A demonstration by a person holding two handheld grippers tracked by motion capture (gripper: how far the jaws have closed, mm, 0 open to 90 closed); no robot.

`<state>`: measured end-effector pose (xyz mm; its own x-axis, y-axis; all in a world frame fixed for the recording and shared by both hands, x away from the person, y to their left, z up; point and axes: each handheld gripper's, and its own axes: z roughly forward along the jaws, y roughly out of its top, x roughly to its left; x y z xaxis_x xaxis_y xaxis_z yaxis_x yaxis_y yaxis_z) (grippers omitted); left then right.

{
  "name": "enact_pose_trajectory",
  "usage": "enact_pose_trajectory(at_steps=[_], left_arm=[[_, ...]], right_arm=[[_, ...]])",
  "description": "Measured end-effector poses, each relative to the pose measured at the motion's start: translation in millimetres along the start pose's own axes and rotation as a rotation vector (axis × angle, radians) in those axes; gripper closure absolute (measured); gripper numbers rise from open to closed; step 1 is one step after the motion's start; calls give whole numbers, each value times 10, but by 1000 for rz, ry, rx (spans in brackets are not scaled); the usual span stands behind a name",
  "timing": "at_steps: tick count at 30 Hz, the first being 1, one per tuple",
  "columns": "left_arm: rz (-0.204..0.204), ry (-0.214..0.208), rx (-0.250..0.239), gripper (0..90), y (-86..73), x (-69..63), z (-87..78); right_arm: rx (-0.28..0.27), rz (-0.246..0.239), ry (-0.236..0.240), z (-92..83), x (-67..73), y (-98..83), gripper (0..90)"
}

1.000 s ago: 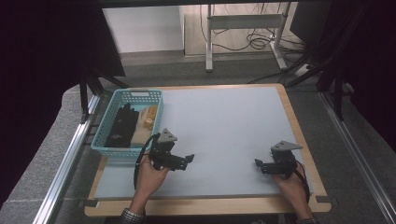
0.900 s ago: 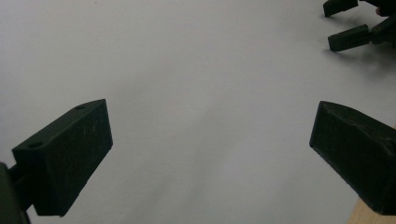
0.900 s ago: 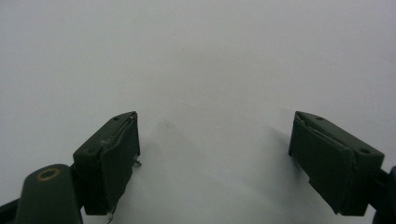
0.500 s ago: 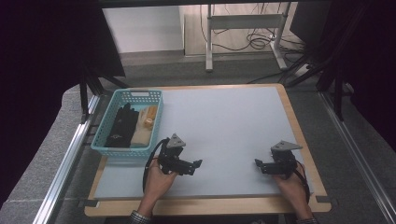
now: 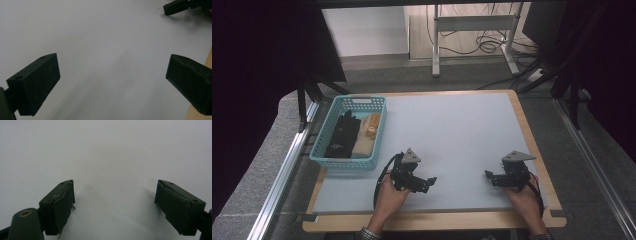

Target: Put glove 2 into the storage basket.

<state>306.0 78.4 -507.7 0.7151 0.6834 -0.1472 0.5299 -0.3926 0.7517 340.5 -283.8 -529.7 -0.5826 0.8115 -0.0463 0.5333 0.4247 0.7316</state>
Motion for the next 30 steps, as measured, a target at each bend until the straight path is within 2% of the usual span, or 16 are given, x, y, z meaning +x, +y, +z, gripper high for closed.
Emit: enact_pose_trajectory(at_steps=[15, 30], left_arm=[[26, -11, 38, 0, -90, -59, 217], [11, -23, 55, 0, -188, -60, 345]], right_arm=[[0, 0, 0, 0, 0, 0, 160], [0, 0, 0, 0, 0, 0, 160]])
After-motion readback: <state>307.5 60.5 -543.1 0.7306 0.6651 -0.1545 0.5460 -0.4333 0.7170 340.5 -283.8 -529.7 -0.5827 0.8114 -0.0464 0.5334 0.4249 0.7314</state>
